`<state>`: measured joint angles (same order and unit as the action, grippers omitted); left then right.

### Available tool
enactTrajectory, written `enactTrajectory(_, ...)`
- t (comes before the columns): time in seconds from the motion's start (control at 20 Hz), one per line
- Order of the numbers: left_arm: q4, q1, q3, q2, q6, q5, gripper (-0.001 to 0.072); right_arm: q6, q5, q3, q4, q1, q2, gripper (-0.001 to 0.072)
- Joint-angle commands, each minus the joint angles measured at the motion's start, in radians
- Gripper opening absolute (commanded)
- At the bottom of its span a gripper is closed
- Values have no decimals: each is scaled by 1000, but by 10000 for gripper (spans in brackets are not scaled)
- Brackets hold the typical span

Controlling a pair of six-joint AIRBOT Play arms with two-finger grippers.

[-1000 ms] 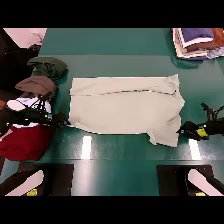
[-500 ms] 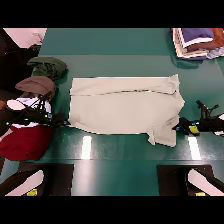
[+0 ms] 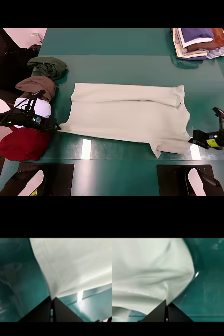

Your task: Fold the shirts.

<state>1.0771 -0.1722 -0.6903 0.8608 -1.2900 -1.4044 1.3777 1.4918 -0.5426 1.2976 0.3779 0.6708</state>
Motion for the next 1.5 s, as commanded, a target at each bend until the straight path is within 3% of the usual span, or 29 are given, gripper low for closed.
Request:
enactTrajectory(0.0,-3,-1,-14,-43,-43,-104,21,53,72,-23,-6,-9,-160,12)
enactTrajectory(0.2,-76,-1,-72,-36,-46,56,21,90,31,-204,-7,-95,-116,11)
enactTrajectory(0.4,-106,18,-187,77,-40,177,21,90,-71,-385,-3,-233,128,12)
enactTrajectory(0.65,-105,124,-394,378,-31,328,21,89,-156,-591,-3,-342,477,12)
enactTrajectory(0.95,-114,120,-599,652,-72,391,22,89,-175,-831,-20,-357,765,12)
enactTrajectory(1.25,-139,120,-619,697,-72,504,25,89,-180,-993,-46,-348,937,15)
enactTrajectory(1.3,-159,120,-619,697,-73,513,129,89,-187,-1012,-80,-341,957,15)
enactTrajectory(1.35,-175,119,-619,697,-73,515,398,89,-203,-1032,-121,-329,976,16)
enactTrajectory(1.4,-181,119,-621,696,-74,511,511,89,-217,-1049,-163,-319,992,33)
enactTrajectory(1.45,-180,119,-632,696,-74,493,500,88,-223,-1067,-204,-298,1004,242)
